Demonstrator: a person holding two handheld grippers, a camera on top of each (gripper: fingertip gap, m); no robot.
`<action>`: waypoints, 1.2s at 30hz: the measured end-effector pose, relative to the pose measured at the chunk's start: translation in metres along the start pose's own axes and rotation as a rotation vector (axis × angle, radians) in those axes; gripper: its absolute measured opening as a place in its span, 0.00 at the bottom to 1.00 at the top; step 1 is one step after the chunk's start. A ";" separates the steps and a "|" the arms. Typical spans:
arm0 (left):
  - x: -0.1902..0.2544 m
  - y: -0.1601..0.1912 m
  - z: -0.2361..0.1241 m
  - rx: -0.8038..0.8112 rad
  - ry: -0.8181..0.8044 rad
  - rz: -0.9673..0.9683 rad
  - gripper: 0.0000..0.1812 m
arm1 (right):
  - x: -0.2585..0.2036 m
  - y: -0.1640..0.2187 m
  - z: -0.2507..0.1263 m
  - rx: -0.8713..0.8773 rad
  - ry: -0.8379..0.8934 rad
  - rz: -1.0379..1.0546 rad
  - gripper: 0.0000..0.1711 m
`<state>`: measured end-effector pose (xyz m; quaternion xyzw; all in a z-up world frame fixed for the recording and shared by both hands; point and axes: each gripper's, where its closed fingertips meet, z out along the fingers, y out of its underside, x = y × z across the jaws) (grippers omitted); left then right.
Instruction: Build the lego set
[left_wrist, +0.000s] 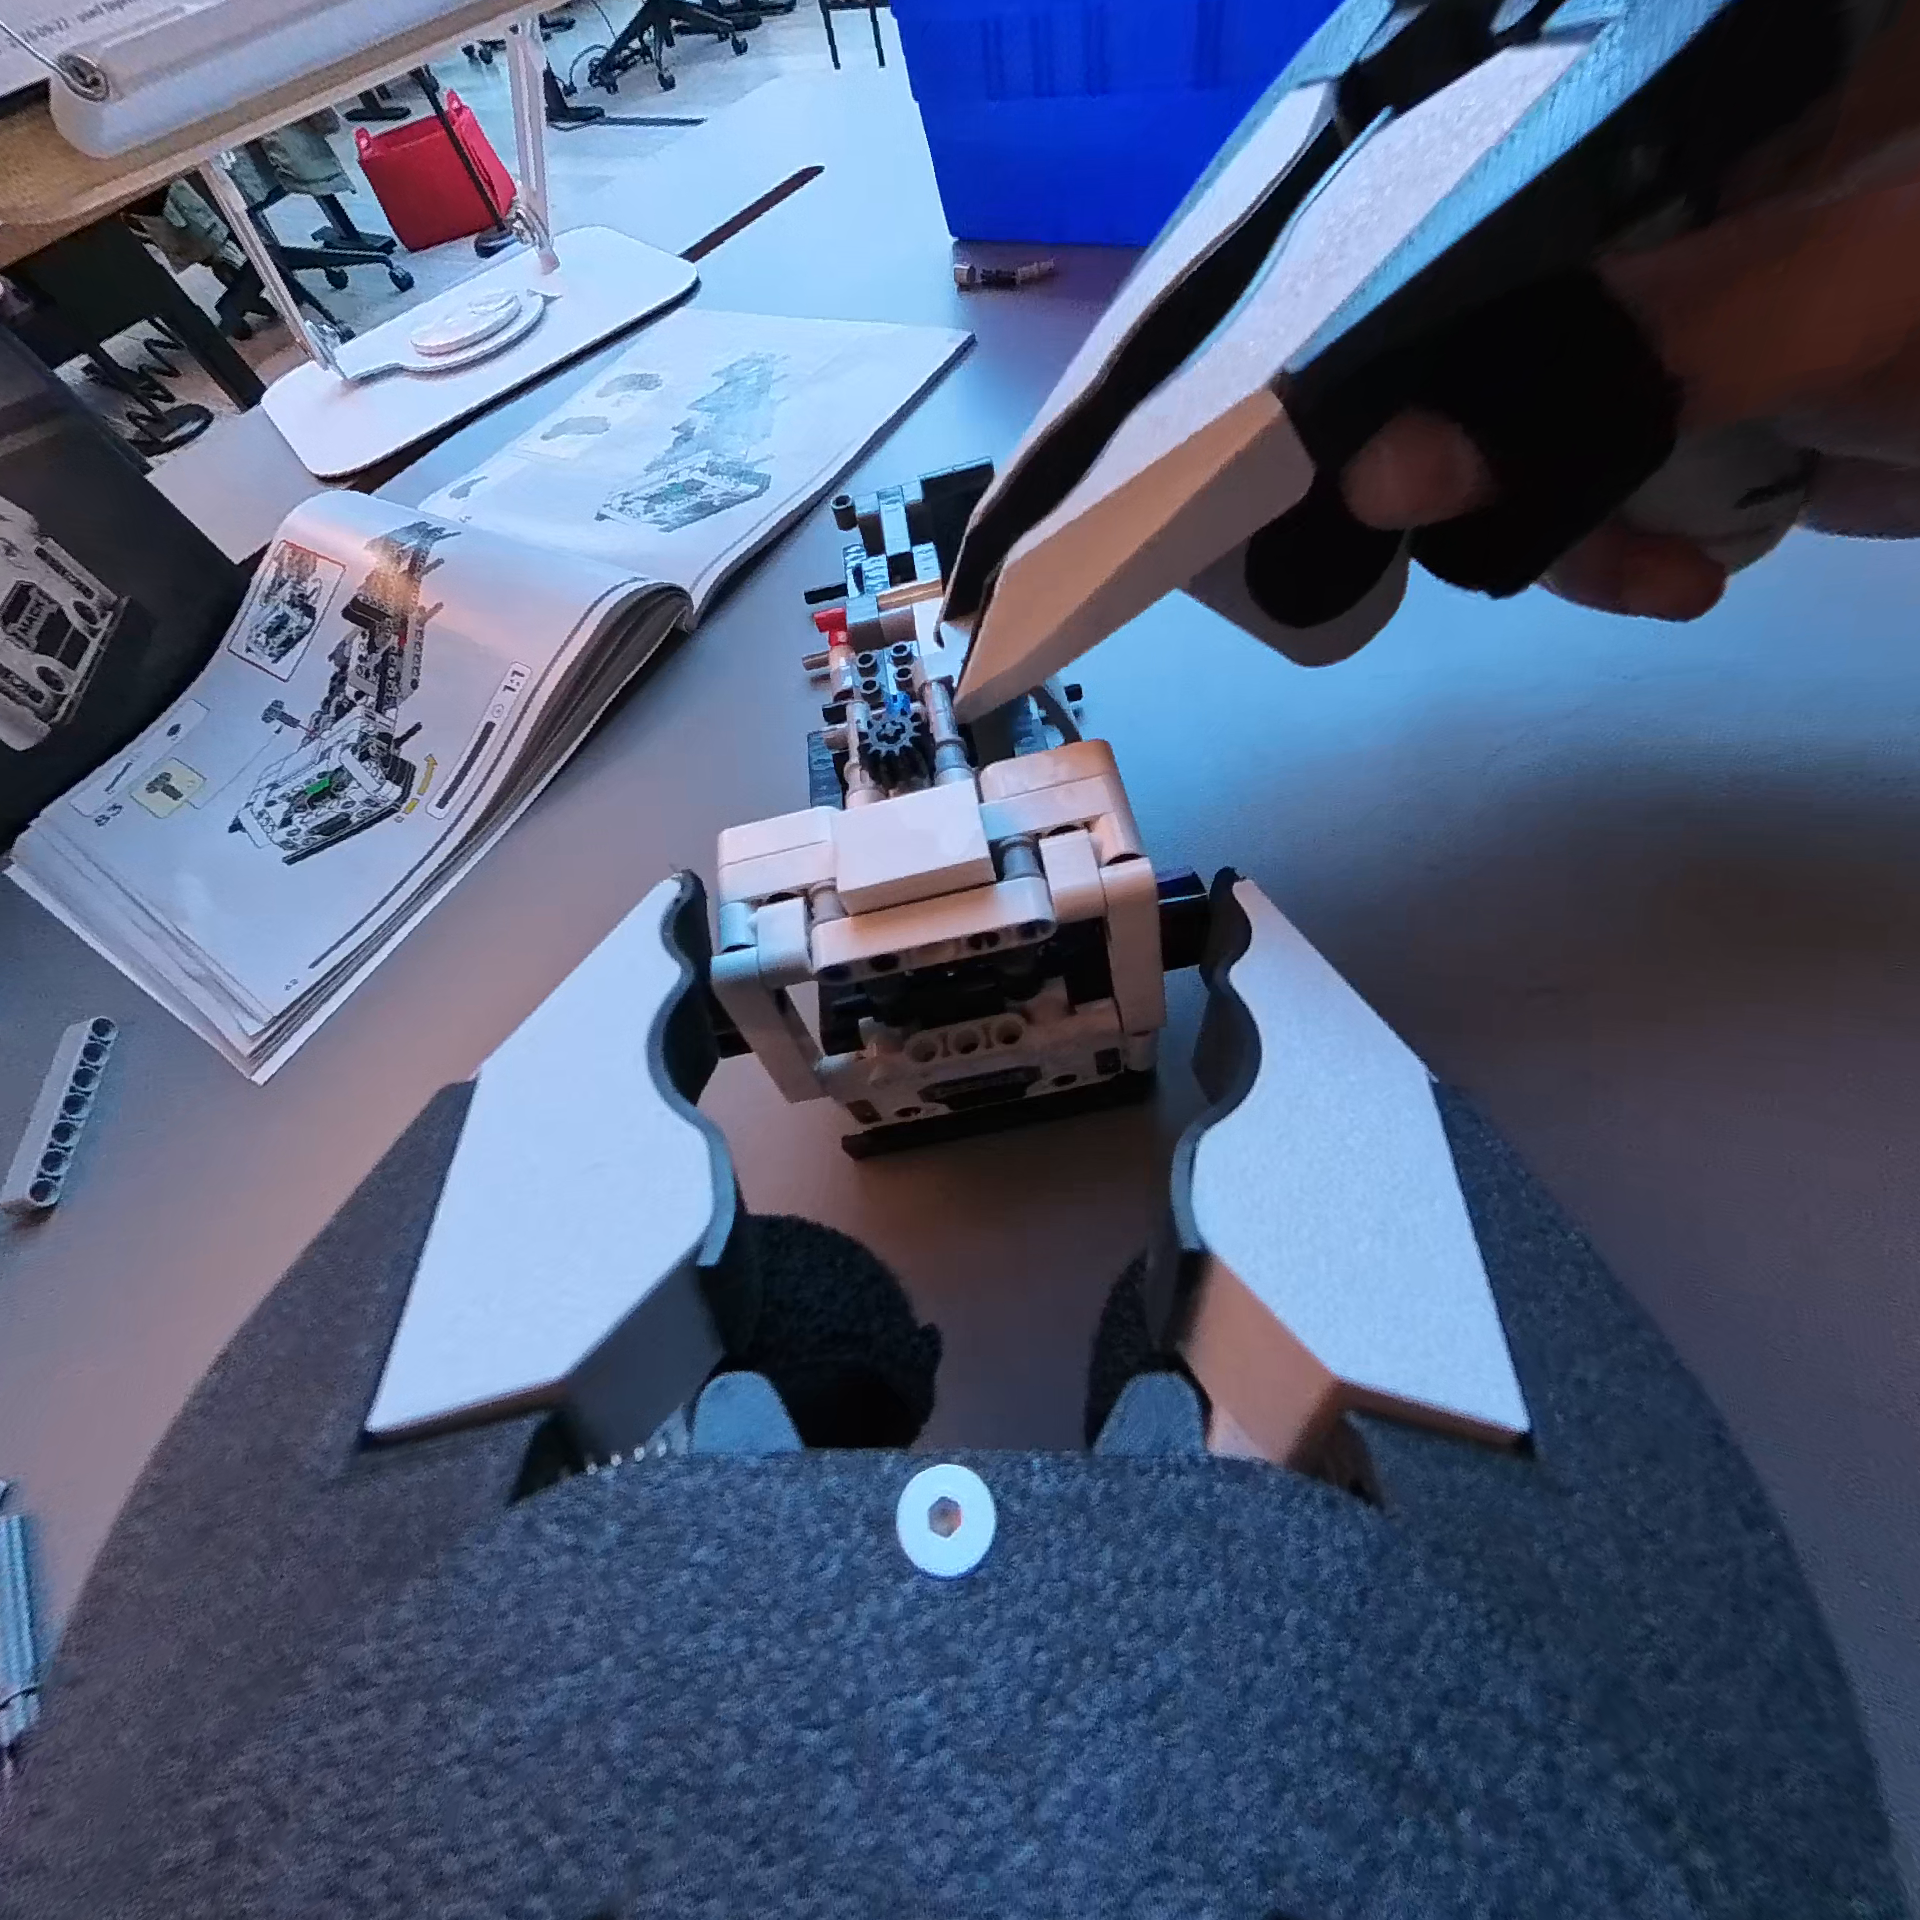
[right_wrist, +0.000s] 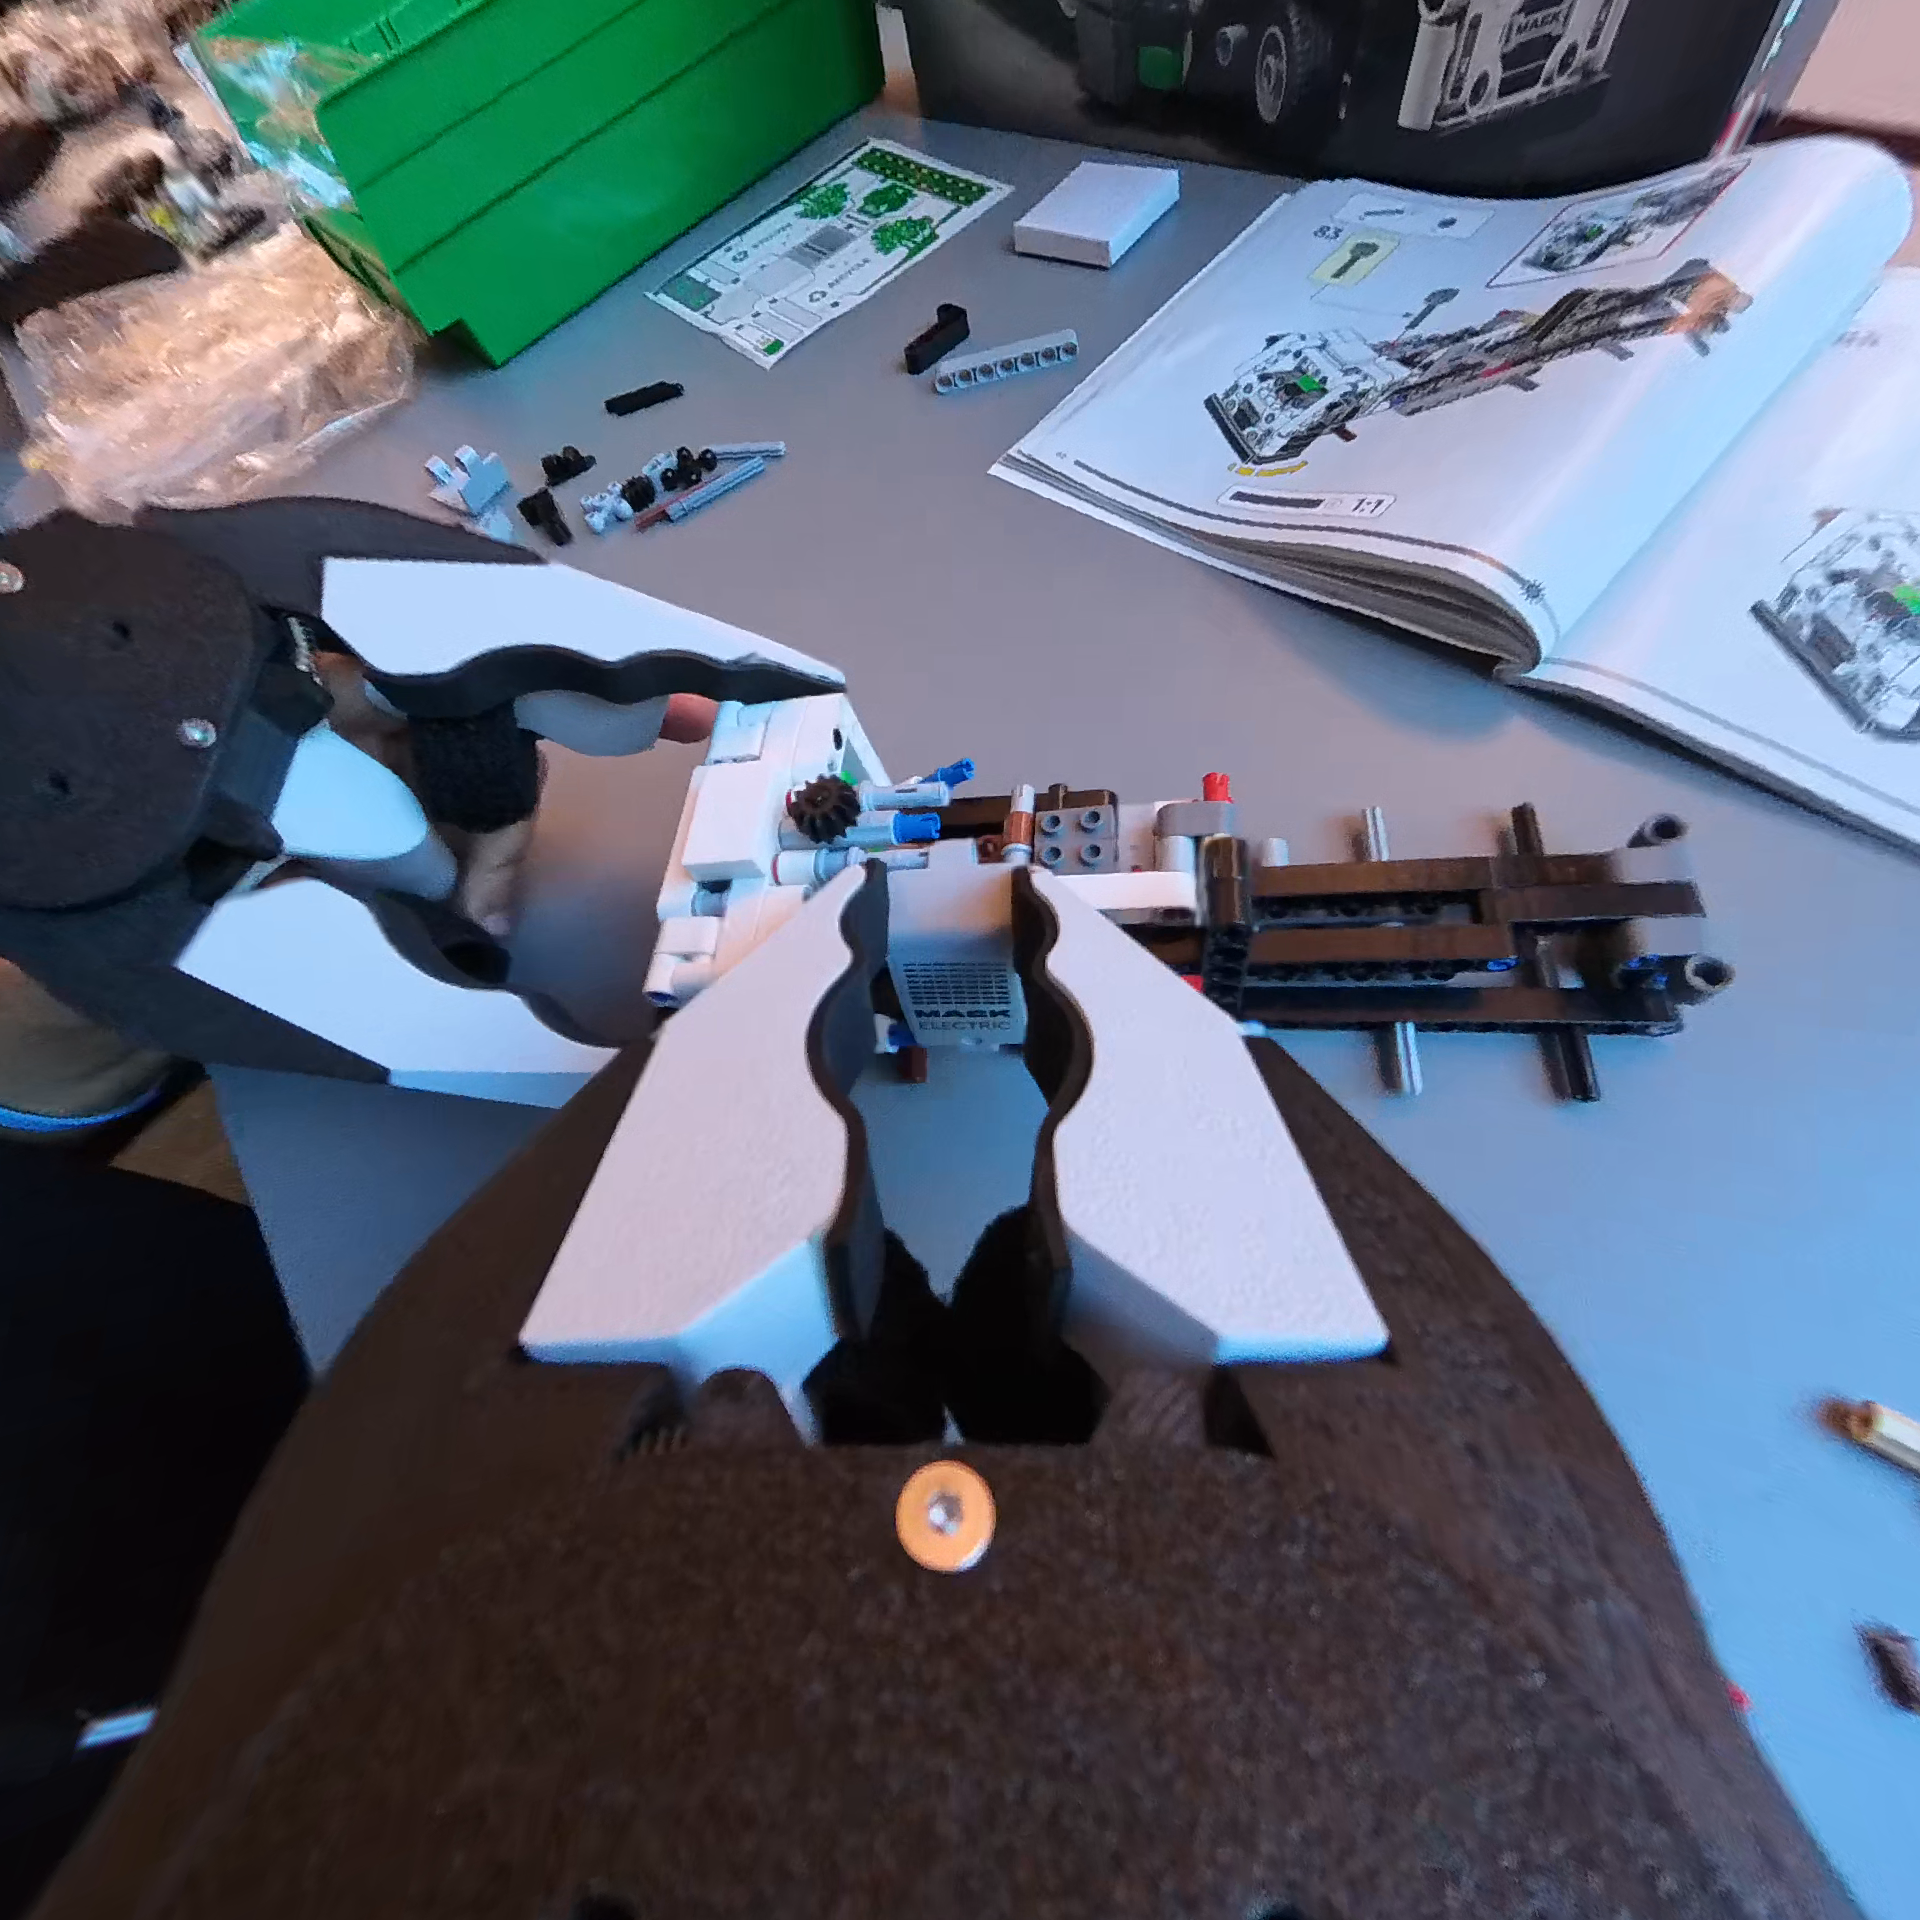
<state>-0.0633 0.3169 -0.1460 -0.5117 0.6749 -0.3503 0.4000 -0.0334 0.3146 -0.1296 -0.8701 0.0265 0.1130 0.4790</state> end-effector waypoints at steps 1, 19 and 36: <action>0.000 0.000 0.000 0.000 0.001 0.000 0.52 | 0.000 0.000 0.000 0.000 -0.017 0.033 0.13; 0.001 0.000 0.000 0.001 0.007 0.000 0.52 | 0.000 -0.001 0.000 0.022 -0.053 0.094 0.13; 0.001 0.000 0.000 0.001 0.010 -0.003 0.52 | -0.001 0.001 -0.002 0.016 0.008 -0.041 0.13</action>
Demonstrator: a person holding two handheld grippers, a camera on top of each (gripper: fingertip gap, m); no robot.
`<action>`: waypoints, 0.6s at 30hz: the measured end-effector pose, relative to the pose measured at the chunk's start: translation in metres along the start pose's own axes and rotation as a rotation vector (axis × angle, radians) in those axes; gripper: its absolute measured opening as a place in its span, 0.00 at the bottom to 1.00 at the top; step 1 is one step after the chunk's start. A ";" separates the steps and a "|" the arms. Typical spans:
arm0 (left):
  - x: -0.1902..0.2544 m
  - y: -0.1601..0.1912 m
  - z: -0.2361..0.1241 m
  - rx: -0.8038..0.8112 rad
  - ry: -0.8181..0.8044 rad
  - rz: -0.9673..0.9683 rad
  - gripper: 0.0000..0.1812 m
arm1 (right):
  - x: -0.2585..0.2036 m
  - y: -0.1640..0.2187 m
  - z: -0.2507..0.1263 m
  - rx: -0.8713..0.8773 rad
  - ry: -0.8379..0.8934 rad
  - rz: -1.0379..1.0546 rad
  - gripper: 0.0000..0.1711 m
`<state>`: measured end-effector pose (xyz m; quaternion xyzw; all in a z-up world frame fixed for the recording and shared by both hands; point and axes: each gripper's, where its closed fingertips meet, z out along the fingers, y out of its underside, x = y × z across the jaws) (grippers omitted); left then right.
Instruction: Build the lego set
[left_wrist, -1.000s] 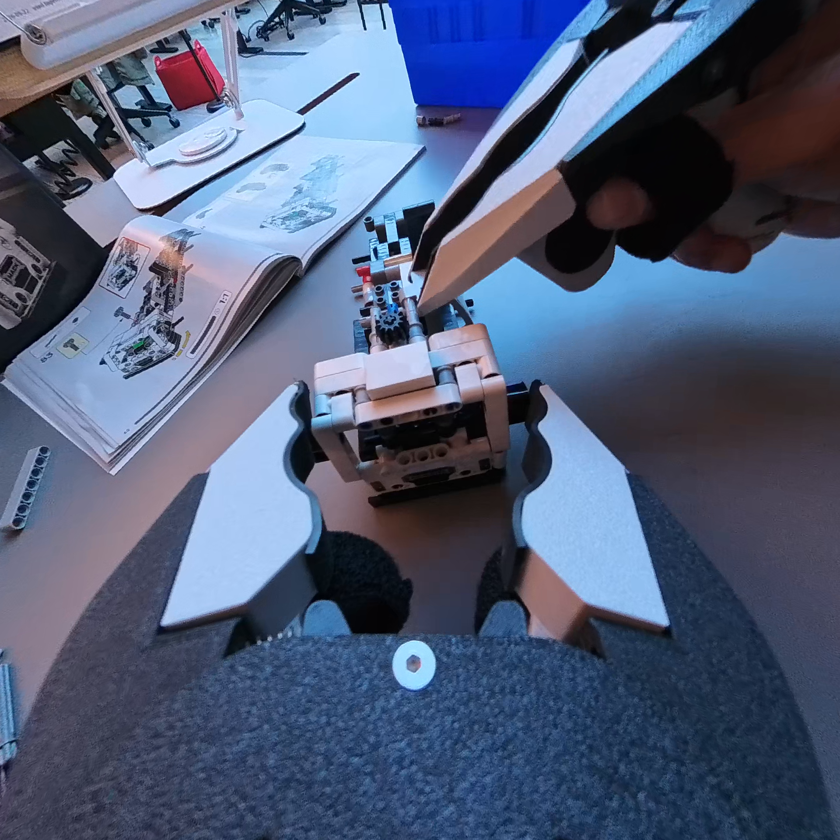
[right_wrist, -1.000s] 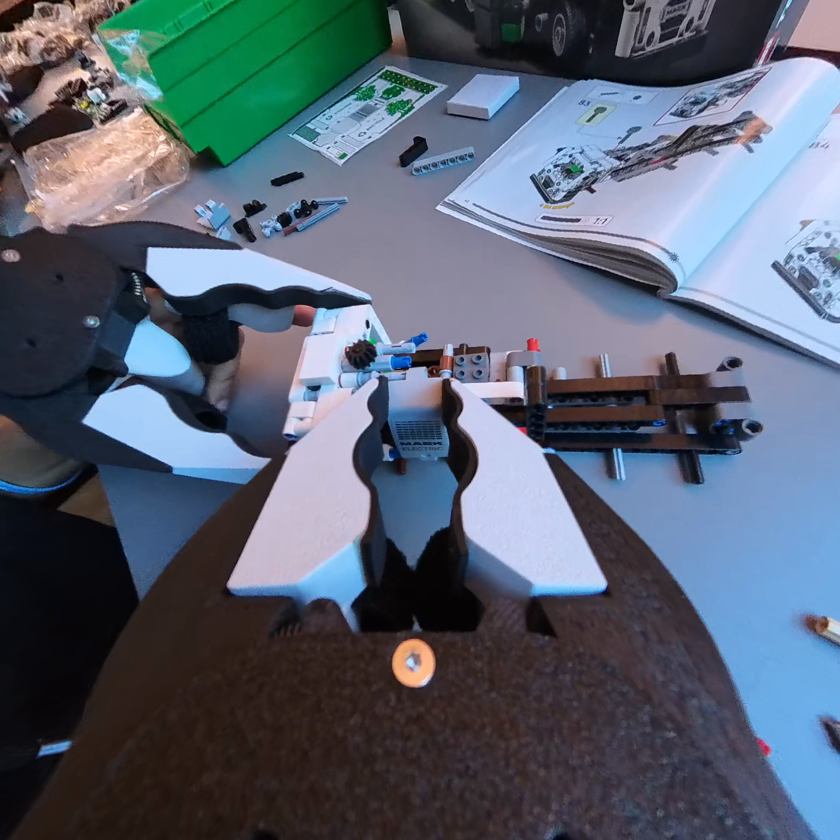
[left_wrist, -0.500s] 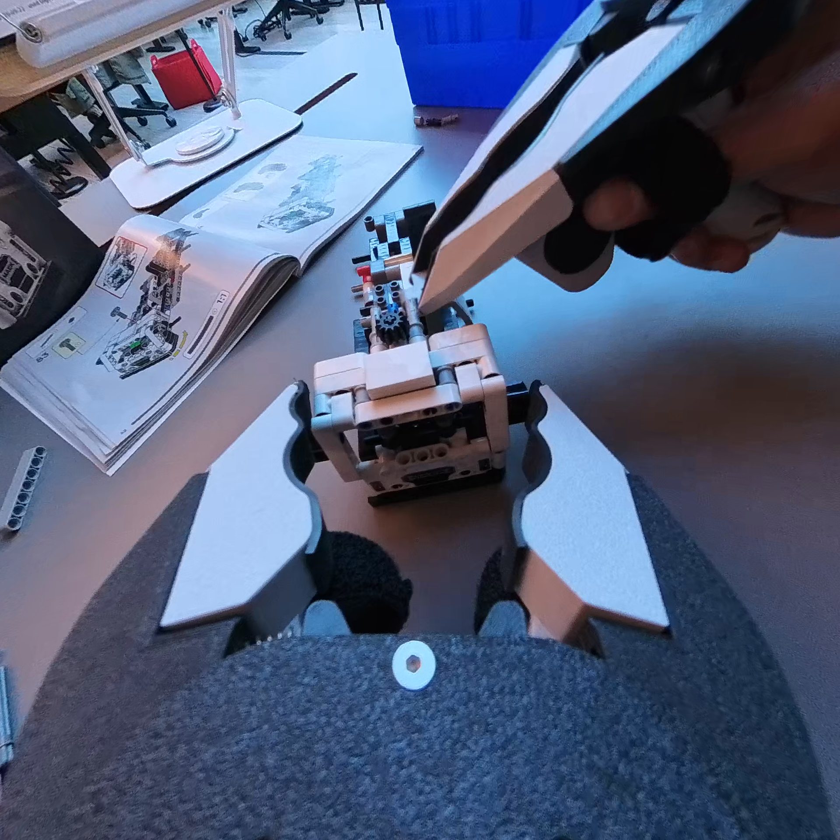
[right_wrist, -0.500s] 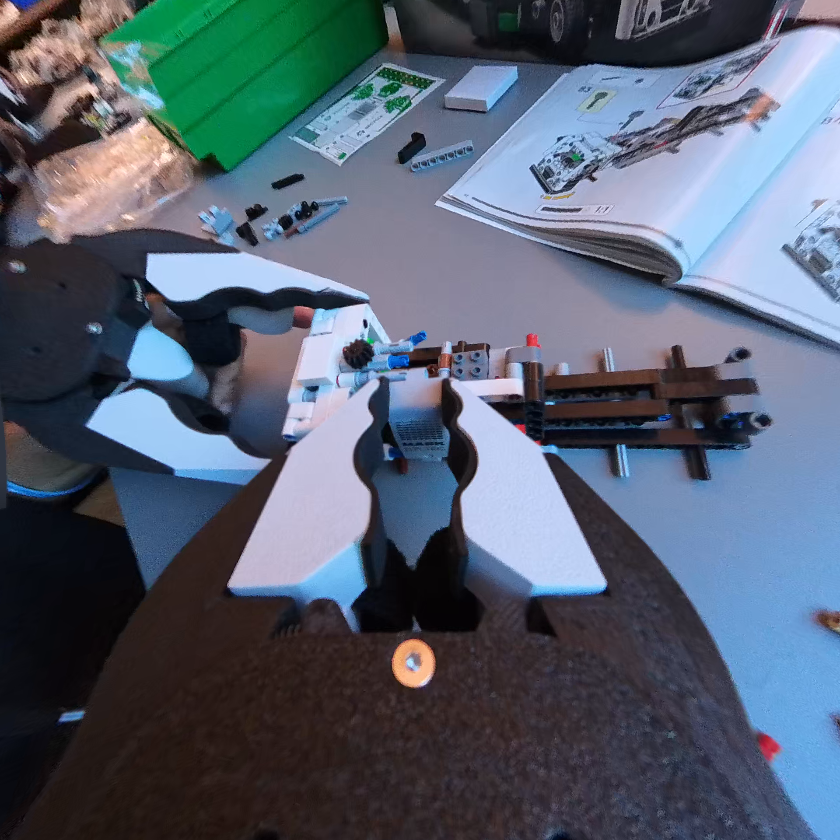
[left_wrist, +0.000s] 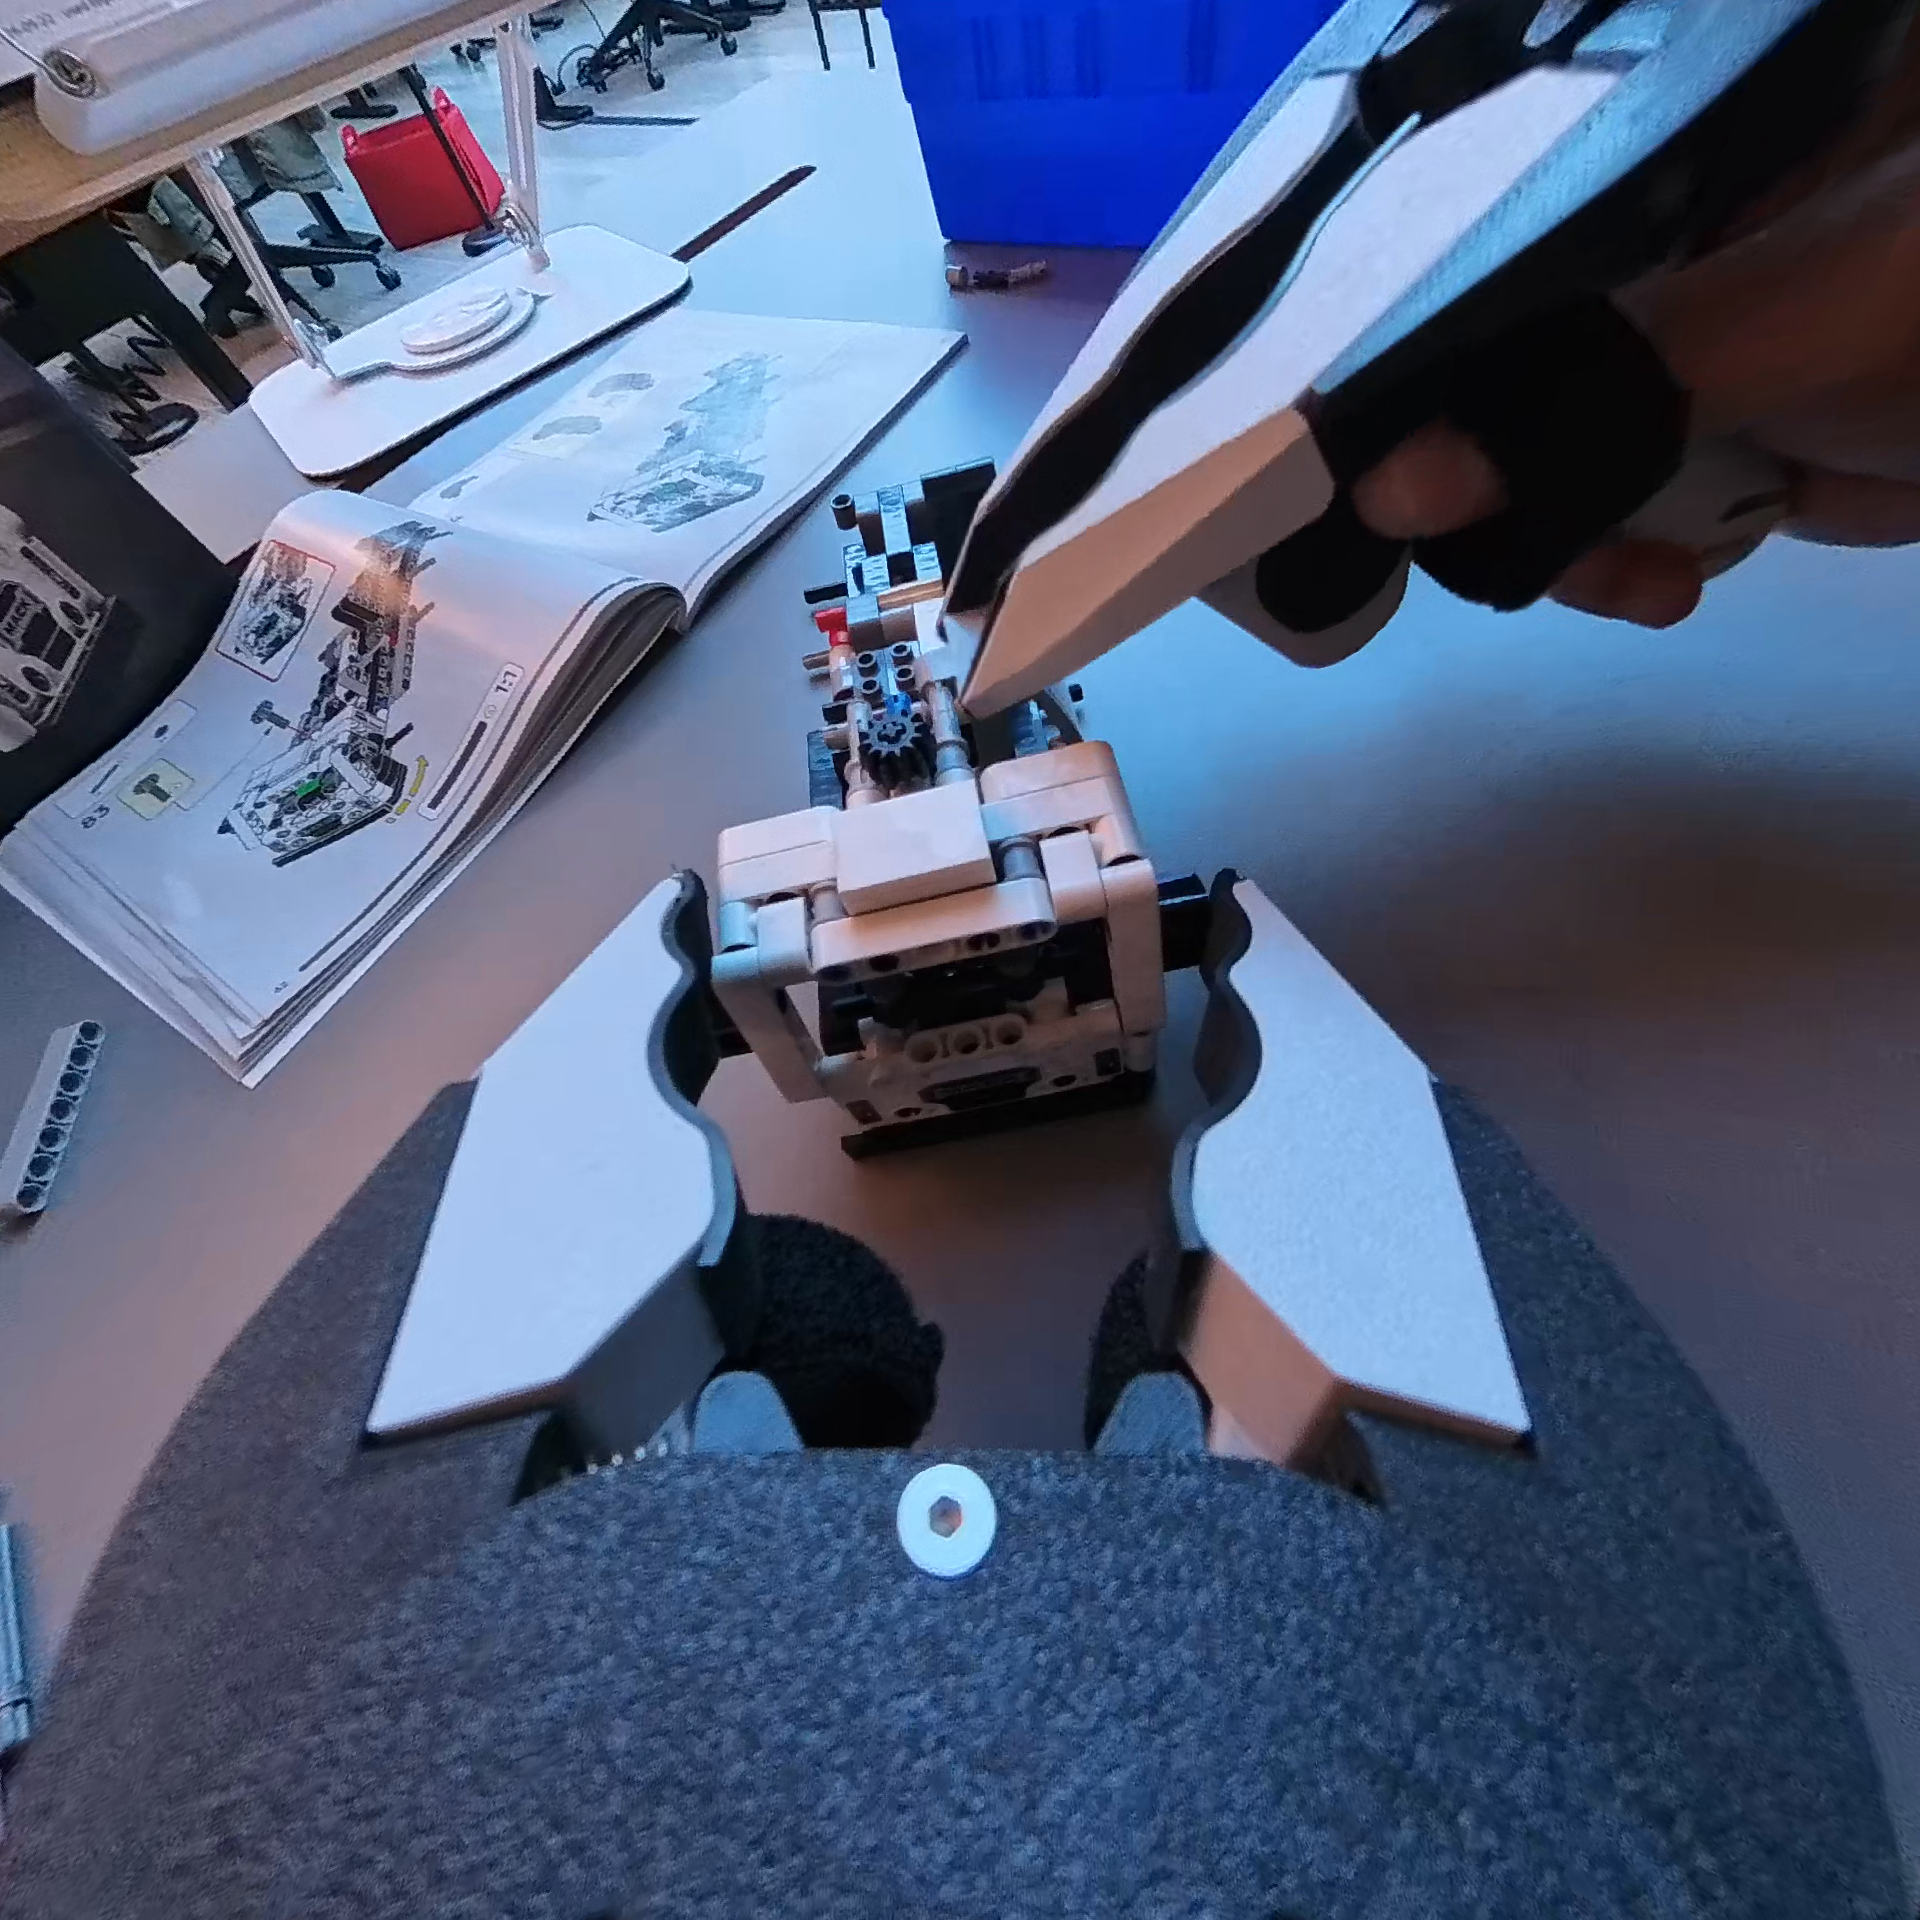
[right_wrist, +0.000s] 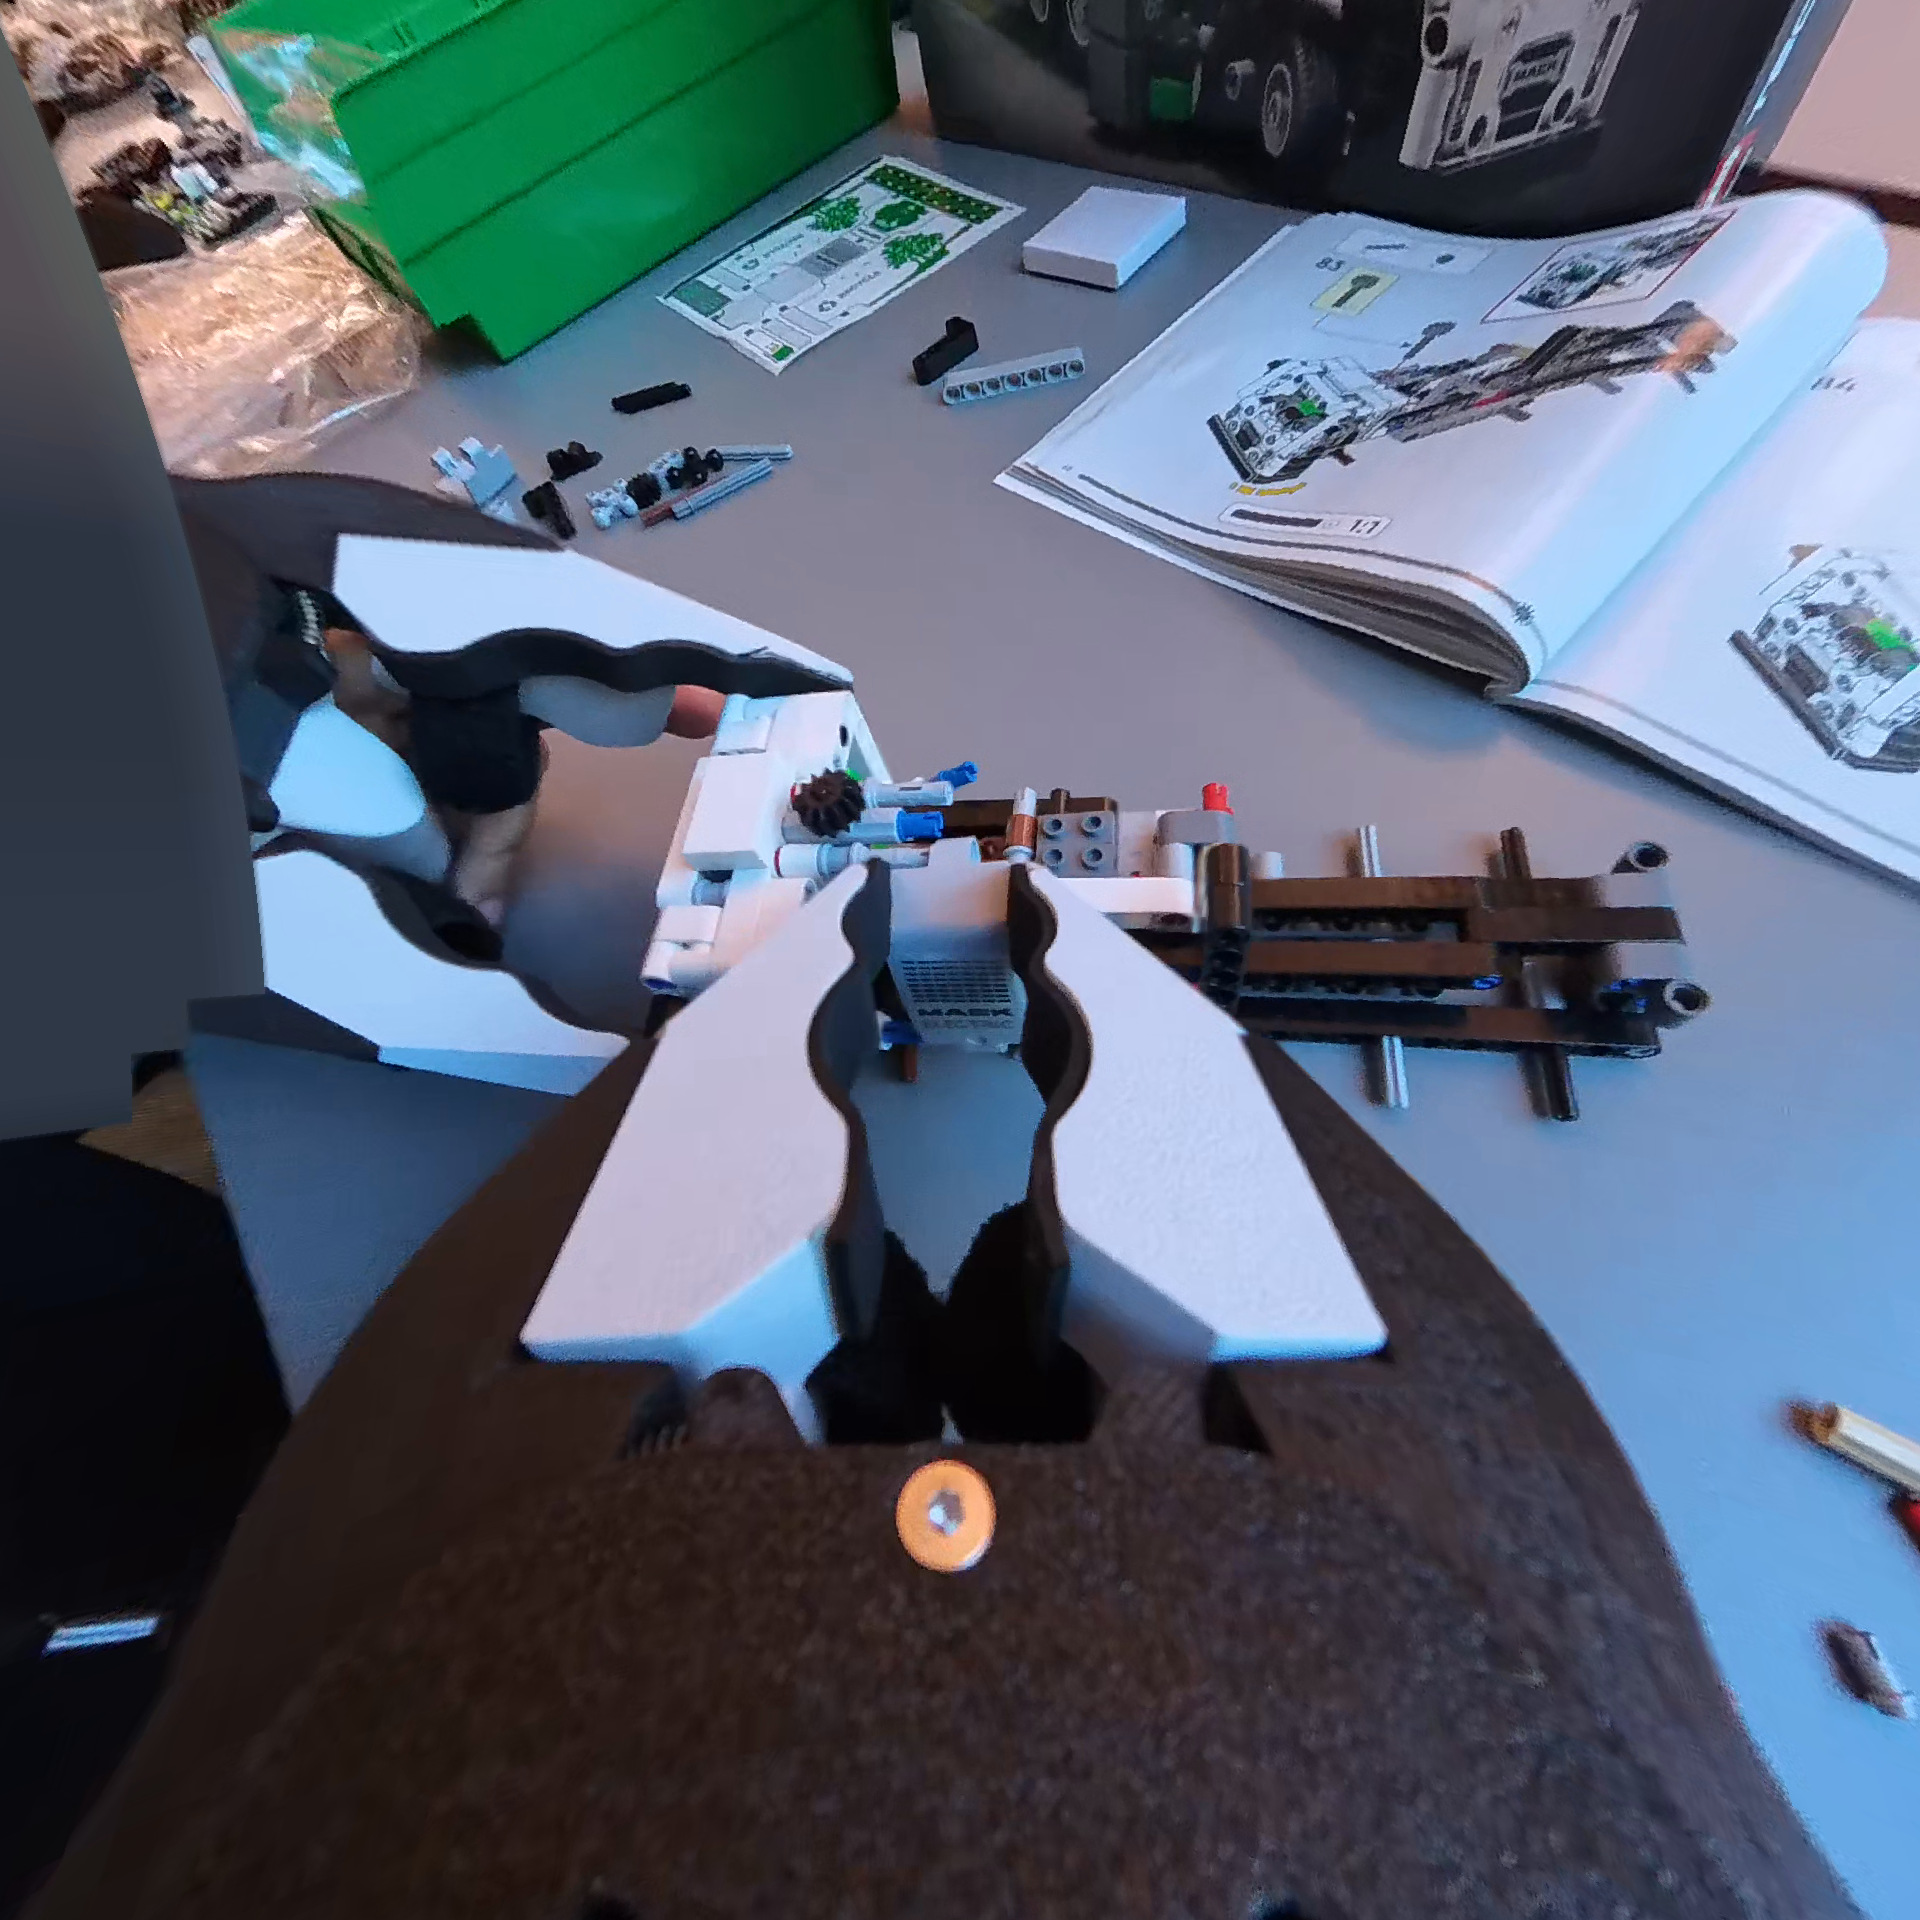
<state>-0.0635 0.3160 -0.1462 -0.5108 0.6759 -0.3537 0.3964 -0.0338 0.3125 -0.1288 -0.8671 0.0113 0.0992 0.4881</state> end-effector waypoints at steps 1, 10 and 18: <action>0.000 0.000 0.000 0.000 0.000 0.001 0.52 | 0.000 0.000 0.000 0.004 0.019 -0.027 0.13; 0.001 -0.002 0.001 0.007 0.000 0.002 0.51 | 0.009 -0.009 -0.010 0.038 0.068 -0.058 0.01; 0.001 -0.002 0.002 0.005 0.002 0.005 0.51 | 0.008 -0.005 -0.029 0.054 -0.071 0.071 0.01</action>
